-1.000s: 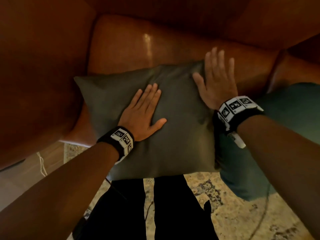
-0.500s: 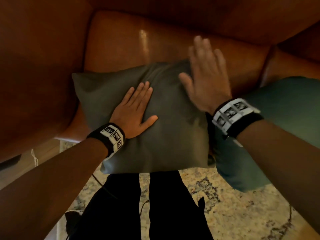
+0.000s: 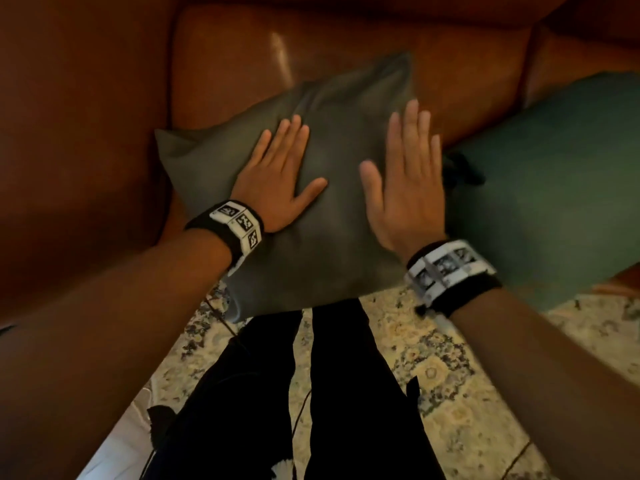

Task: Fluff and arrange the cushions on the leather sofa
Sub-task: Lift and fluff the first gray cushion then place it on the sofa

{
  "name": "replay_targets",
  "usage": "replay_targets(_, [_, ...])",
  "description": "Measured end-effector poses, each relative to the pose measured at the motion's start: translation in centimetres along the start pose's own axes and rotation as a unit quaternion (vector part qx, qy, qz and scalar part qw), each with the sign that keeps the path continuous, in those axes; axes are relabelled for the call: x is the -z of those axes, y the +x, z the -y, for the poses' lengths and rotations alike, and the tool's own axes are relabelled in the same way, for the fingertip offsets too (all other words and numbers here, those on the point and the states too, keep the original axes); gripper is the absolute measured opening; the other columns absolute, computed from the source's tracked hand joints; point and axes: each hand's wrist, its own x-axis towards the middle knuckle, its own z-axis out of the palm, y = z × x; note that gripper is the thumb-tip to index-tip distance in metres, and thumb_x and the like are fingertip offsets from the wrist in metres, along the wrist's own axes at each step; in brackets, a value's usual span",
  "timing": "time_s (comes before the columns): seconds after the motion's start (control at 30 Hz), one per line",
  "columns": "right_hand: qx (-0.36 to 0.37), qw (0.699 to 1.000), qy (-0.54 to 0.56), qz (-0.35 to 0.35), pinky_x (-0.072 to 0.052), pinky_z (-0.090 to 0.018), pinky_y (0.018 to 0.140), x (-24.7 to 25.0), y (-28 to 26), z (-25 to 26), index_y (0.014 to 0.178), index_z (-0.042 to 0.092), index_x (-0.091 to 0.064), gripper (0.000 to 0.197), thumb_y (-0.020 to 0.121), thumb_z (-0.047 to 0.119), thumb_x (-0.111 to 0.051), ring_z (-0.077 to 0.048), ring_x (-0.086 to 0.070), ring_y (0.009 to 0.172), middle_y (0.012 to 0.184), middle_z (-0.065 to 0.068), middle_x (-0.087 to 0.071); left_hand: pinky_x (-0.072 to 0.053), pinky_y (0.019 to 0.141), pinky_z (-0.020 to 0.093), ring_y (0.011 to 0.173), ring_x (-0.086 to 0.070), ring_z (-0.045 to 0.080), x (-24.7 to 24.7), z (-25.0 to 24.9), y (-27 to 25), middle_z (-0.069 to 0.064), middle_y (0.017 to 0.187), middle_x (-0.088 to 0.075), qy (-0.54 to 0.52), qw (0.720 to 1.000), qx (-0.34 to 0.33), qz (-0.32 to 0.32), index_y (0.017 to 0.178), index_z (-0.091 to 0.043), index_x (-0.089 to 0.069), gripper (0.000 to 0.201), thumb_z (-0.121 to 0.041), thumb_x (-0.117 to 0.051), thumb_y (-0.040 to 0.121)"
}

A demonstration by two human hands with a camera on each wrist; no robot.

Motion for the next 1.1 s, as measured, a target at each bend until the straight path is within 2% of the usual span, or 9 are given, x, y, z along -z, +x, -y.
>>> replay_targets(0.23, [-0.070, 0.997, -0.020, -0.034, -0.013, -0.053, 0.129, -7.4, -6.8, 1.7, 0.164, 0.009, -0.026, 0.069, 0.109, 0.049, -0.036, -0.033, -0.018, 0.159, 0.171, -0.014, -0.021, -0.001, 0.130, 0.046, 0.160, 0.002, 0.027, -1.0, -0.3, 0.0, 0.016, 0.172, 0.002, 0.031, 0.999, -0.012, 0.003, 0.163, -0.003, -0.001, 0.090, -0.067, -0.018, 0.102])
replay_targets(0.4, [-0.322, 0.944, 0.071, 0.027, -0.014, -0.063, 0.126, -9.6, -20.1, -3.7, 0.167, 0.013, -0.004, 0.080, 0.106, 0.063, -0.013, -0.028, -0.003, 0.162, 0.175, -0.008, 0.000, 0.001, 0.129, 0.045, 0.160, 0.002, 0.027, -1.1, -1.1, 0.6, 0.016, 0.172, 0.003, 0.041, 0.999, -0.012, 0.003, 0.163, -0.005, 0.000, 0.090, -0.068, -0.016, 0.102])
replay_targets(0.5, [-0.285, 0.958, 0.018, 0.021, -0.016, -0.062, 0.125, -7.6, -23.6, -4.0, 0.165, 0.002, -0.011, 0.077, 0.109, 0.056, -0.013, -0.034, -0.006, 0.161, 0.173, -0.019, -0.003, 0.002, 0.129, 0.046, 0.159, 0.003, 0.028, -1.0, -1.1, 0.6, 0.017, 0.171, 0.005, 0.046, 0.999, 0.001, 0.021, 0.163, -0.004, 0.002, 0.089, -0.067, -0.013, 0.102])
replay_targets(0.63, [-0.097, 0.991, 0.032, -0.087, -0.011, -0.060, 0.128, -5.5, -13.4, 0.2, 0.160, -0.004, -0.025, 0.072, 0.108, 0.047, -0.031, -0.044, -0.018, 0.157, 0.167, -0.030, -0.018, 0.001, 0.129, 0.046, 0.159, 0.004, 0.028, -1.0, -1.2, 1.1, 0.017, 0.171, 0.006, 0.053, 0.998, 0.002, 0.016, 0.162, -0.003, 0.004, 0.089, -0.067, -0.009, 0.102])
replay_targets(0.7, [-0.075, 0.993, 0.022, -0.087, -0.012, -0.056, 0.129, -7.0, -10.1, 0.4, 0.161, -0.002, -0.026, 0.073, 0.108, 0.048, -0.036, -0.039, -0.019, 0.158, 0.168, -0.026, -0.019, 0.002, 0.129, 0.046, 0.159, 0.005, 0.027, -0.7, -1.0, 1.4, 0.015, 0.172, 0.007, 0.048, 0.999, 0.003, 0.025, 0.163, -0.005, 0.004, 0.089, -0.068, -0.011, 0.102])
replay_targets(0.87, [-0.362, 0.928, 0.084, -0.016, -0.013, -0.058, 0.127, -11.0, -15.6, -1.6, 0.165, 0.001, -0.006, 0.096, 0.101, 0.072, -0.007, -0.030, -0.005, 0.161, 0.173, -0.019, -0.004, 0.003, 0.129, 0.047, 0.159, 0.005, 0.028, -1.3, -2.4, 1.7, 0.016, 0.172, 0.006, 0.058, 0.998, -0.006, 0.028, 0.163, -0.005, 0.003, 0.092, -0.071, -0.014, 0.101])
replay_targets(0.93, [-0.400, 0.911, 0.098, -0.012, -0.013, -0.058, 0.126, -10.1, -17.9, -1.5, 0.164, -0.002, -0.004, 0.099, 0.099, 0.073, 0.001, -0.031, -0.002, 0.161, 0.173, -0.020, -0.001, 0.003, 0.129, 0.046, 0.159, 0.005, 0.028, -0.9, -2.0, 1.8, 0.016, 0.172, 0.006, 0.054, 0.997, 0.003, 0.046, 0.162, -0.004, 0.003, 0.092, -0.070, -0.012, 0.101])
replay_targets(1.0, [-0.354, 0.932, 0.069, -0.038, -0.014, -0.061, 0.126, -8.4, -18.9, -1.1, 0.162, -0.006, -0.009, 0.092, 0.105, 0.065, -0.005, -0.036, -0.004, 0.161, 0.171, -0.026, -0.004, 0.004, 0.129, 0.045, 0.159, 0.007, 0.027, -0.2, -0.9, 2.5, 0.015, 0.172, 0.008, 0.041, 0.997, 0.005, 0.058, 0.162, -0.005, 0.005, 0.091, -0.070, -0.011, 0.101])
replay_targets(1.1, [-0.137, 0.984, 0.075, -0.083, -0.010, -0.061, 0.127, -5.1, -14.0, 1.4, 0.159, -0.009, -0.020, 0.082, 0.107, 0.055, -0.023, -0.044, -0.013, 0.158, 0.168, -0.031, -0.013, 0.004, 0.129, 0.045, 0.159, 0.008, 0.026, -0.1, 0.0, 2.8, 0.015, 0.171, 0.009, 0.039, 0.998, -0.004, 0.054, 0.162, -0.004, 0.006, 0.090, -0.069, -0.010, 0.101])
